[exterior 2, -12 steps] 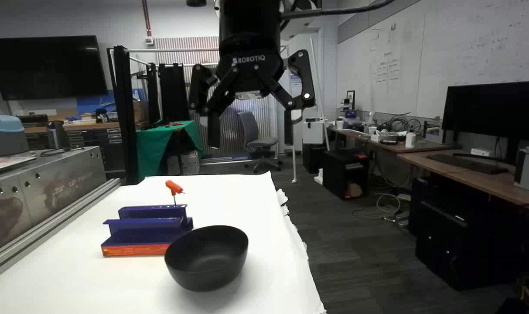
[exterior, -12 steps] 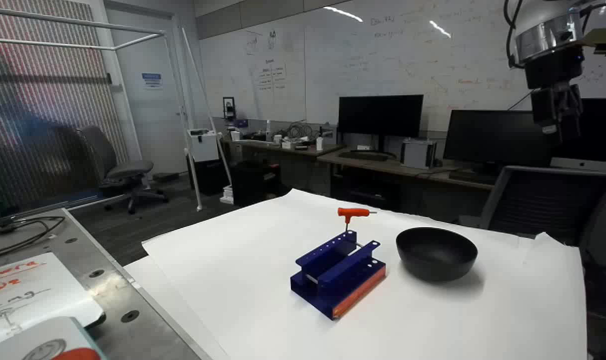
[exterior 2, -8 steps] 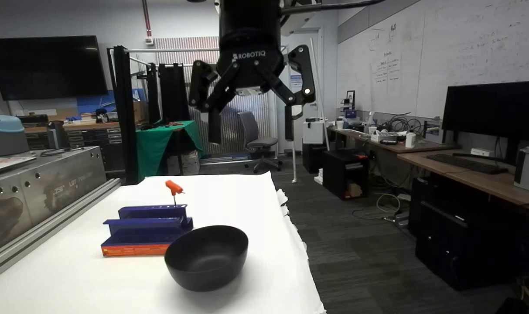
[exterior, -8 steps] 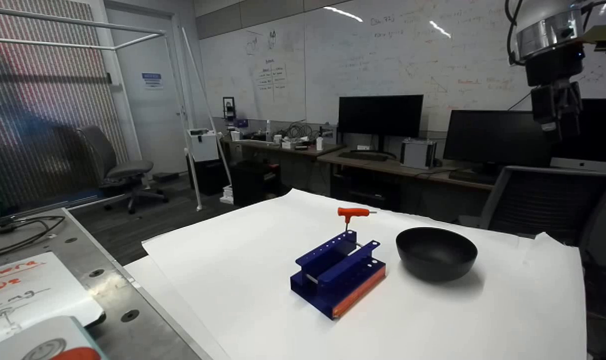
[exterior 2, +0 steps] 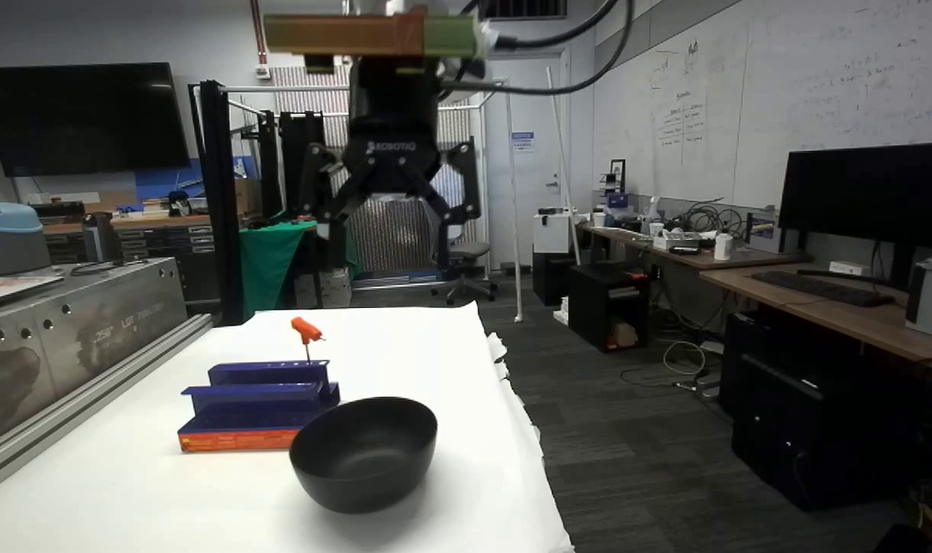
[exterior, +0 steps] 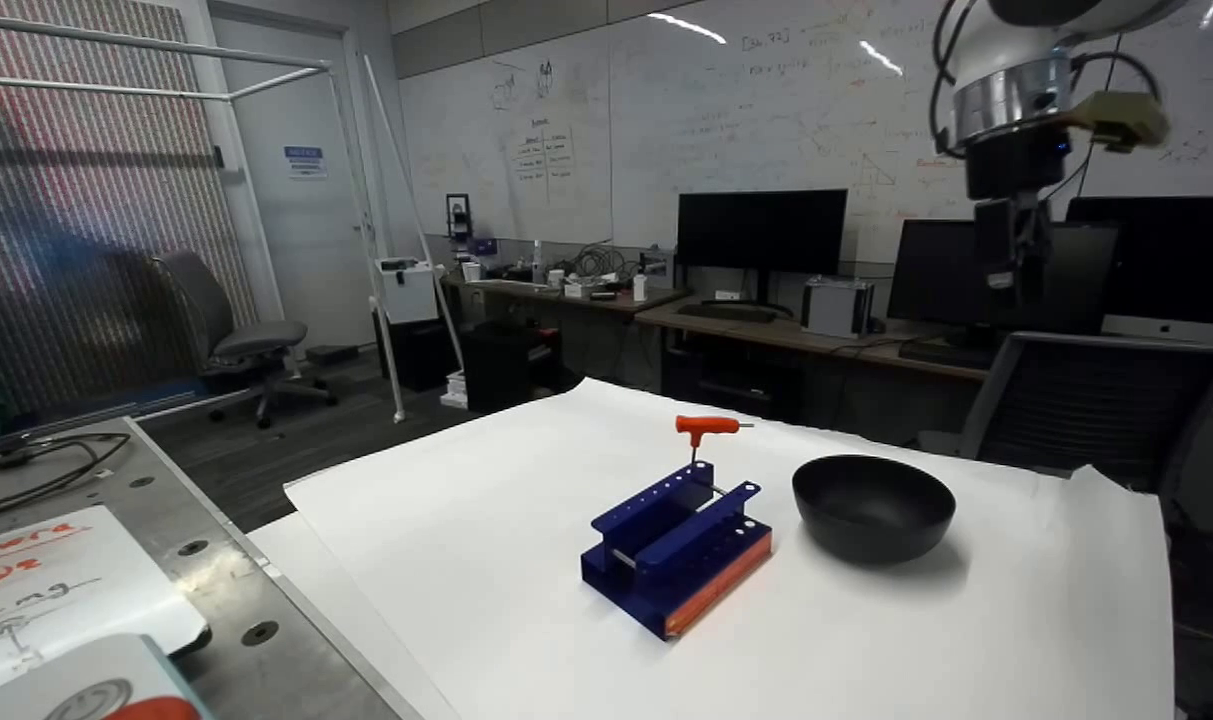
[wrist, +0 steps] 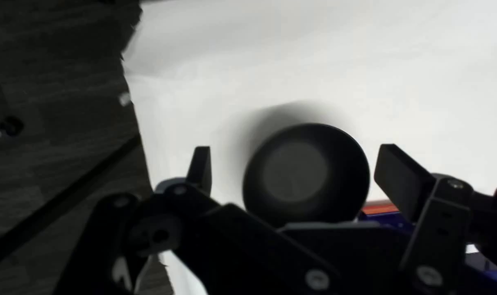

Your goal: Pick up the orange object and put it in the black bowl.

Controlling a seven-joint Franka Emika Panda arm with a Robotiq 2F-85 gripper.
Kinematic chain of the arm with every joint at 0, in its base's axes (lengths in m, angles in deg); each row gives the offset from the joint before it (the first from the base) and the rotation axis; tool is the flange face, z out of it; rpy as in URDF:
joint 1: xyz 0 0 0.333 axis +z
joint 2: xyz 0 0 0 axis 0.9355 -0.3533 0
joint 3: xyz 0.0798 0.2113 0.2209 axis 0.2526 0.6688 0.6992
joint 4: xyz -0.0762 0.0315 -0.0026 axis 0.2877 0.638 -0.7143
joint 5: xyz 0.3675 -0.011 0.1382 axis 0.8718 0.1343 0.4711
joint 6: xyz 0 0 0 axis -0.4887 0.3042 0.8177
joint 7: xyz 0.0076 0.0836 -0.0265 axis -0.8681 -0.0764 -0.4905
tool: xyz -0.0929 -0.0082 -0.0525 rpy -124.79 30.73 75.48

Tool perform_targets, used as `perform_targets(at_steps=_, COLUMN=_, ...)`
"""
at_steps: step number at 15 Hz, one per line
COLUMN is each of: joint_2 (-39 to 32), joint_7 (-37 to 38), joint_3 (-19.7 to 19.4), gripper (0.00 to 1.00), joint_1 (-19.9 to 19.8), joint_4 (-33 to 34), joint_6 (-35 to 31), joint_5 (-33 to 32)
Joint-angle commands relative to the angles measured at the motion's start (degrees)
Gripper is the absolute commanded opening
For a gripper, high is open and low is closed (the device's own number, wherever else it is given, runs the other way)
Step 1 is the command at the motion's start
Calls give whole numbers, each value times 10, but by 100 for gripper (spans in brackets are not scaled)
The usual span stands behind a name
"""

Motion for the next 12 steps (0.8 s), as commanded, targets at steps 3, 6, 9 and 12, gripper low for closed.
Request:
perform_targets(at_steps=3, joint_2=-156, joint_7=-71, joint_3=61, gripper=100, joint_1=47, joint_4=128, joint_6=-40, joint_5=47)
perform_targets(at_steps=6, joint_2=-213, joint_7=-102, joint_3=87, gripper=100, joint_1=50, joint_4=183, joint_6=-64, joint_5=43)
perform_targets(at_steps=9, joint_2=-272, joint_7=-156, joint_3=108, gripper=100, joint_1=45, joint_4=243, joint_6=-66, joint_5=52)
perform_targets(at_steps=12, joint_2=-327, joint_7=-191, joint_3=121, gripper=100, joint_1=45, joint_4=302, joint_6=-53, joint_5=45)
